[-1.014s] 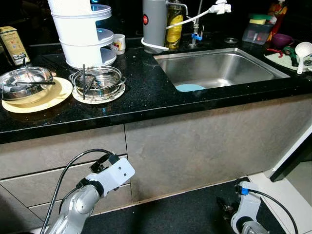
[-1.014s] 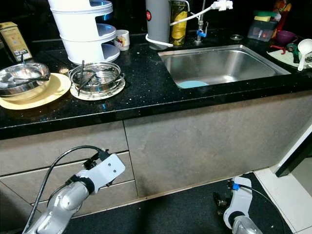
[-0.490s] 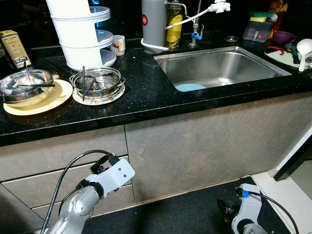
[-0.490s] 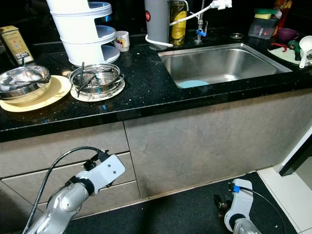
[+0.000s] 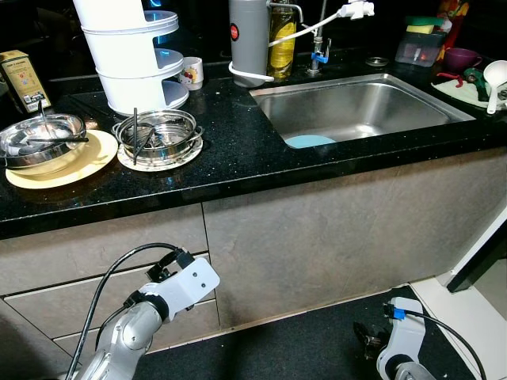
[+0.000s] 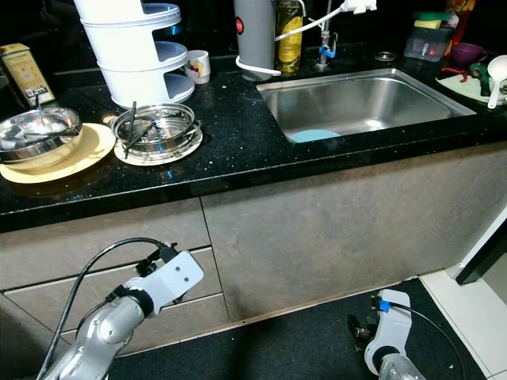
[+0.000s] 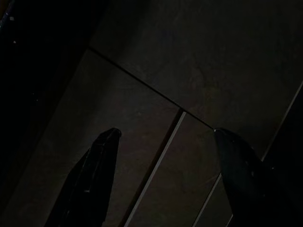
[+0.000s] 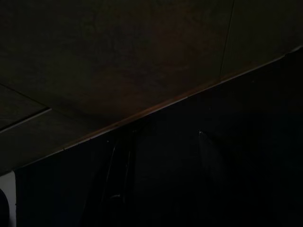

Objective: Kitchen organization

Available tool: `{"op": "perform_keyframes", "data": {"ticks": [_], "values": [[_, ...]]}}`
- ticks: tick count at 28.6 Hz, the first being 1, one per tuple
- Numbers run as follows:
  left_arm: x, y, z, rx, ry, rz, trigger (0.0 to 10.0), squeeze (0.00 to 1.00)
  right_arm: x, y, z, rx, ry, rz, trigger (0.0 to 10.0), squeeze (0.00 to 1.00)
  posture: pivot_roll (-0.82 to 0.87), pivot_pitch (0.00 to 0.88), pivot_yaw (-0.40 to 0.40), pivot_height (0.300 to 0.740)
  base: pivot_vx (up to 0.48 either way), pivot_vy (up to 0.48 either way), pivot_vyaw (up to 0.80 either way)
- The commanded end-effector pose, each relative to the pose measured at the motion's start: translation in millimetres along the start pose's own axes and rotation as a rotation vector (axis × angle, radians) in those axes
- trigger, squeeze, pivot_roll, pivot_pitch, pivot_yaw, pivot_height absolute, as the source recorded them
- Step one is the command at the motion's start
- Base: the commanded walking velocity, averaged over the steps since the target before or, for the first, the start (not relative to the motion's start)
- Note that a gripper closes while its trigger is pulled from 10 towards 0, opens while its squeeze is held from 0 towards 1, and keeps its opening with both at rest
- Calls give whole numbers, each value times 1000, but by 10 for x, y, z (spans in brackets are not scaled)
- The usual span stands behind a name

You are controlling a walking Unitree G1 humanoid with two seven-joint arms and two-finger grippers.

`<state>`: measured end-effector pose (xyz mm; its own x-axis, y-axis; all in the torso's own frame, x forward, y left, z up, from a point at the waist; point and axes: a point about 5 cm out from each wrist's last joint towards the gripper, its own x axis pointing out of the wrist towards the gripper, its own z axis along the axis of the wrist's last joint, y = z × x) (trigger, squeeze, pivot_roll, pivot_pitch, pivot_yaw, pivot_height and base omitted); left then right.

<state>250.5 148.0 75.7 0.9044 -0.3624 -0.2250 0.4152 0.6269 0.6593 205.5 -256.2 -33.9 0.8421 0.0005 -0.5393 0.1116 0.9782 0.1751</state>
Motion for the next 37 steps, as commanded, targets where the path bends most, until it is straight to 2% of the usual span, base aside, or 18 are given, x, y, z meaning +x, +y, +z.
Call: {"op": "perform_keyframes", "data": {"ticks": [1,5,7,10,11,12,13,15,18,20,21,23,24,26,27,32,34,37], "values": [[-13,-14,-2,8,1,-11,10000,0,3,4,15,-8,-2,7,10000,0,2,0,-3,740,0,0,0],[-19,-21,3,-2,-8,-17,10000,0,-5,4,7,-5,-7,2,10000,0,-18,0,7,740,0,0,0],[-25,-30,33,31,-27,-19,10000,0,-13,-4,4,-3,-9,-2,10000,0,-18,0,10,740,0,0,0],[-73,-6,73,42,-70,36,10000,0,-16,-14,4,-5,-6,0,10000,0,-11,0,3,740,0,0,0],[-98,36,73,-21,-82,74,10000,0,-17,-19,5,-6,-4,0,10000,0,-14,0,1,740,0,0,0],[-130,113,60,-132,-85,133,10000,0,-18,-26,8,-7,-4,0,10000,0,-17,0,-2,740,0,0,0],[-130,113,60,-132,-85,133,10000,0,-18,-26,8,-7,-4,0,10000,0,-17,0,-2,740,0,0,0],[-196,226,-22,-302,-58,225,10000,0,-21,-38,13,-7,-4,-1,10000,0,-14,0,-5,740,0,0,0],[-253,242,-105,-282,-30,226,10000,0,-22,-47,19,-7,-4,-2,10000,0,-13,0,-7,740,0,0,0],[-315,234,-244,-417,8,253,10000,0,-23,-61,27,-9,-2,-2,10000,0,-7,0,-14,740,0,0,0],[-315,234,-244,-417,8,253,10000,0,-23,-61,27,-9,-2,-2,10000,0,-7,0,-14,740,0,0,0],[-356,168,-400,-579,55,263,10000,0,-31,-84,36,-12,0,-2,10000,0,-23,0,-13,740,0,0,0],[-356,168,-400,-579,55,263,10000,0,-31,-84,36,-12,0,-2,10000,0,-23,0,-13,740,0,0,0],[-413,-5,-645,-694,163,237,10000,0,-41,-103,41,-13,-2,-5,10000,0,-37,0,-9,740,0,0,0],[-413,-5,-645,-694,163,237,10000,0,-41,-103,41,-13,-2,-5,10000,0,-37,0,-9,740,0,0,0],[-619,-395,-1029,-869,344,171,10000,0,-61,-119,44,-21,-7,1,10000,0,-62,0,7,740,0,0,0],[-658,-464,-1083,-892,373,138,10000,0,-63,-119,42,-21,-7,0,10000,0,-66,0,8,740,0,0,0],[-743,-504,-1174,-927,416,163,10000,0,-66,-114,38,-23,-7,-1,10000,0,-73,0,14,740,0,0,0]]}}
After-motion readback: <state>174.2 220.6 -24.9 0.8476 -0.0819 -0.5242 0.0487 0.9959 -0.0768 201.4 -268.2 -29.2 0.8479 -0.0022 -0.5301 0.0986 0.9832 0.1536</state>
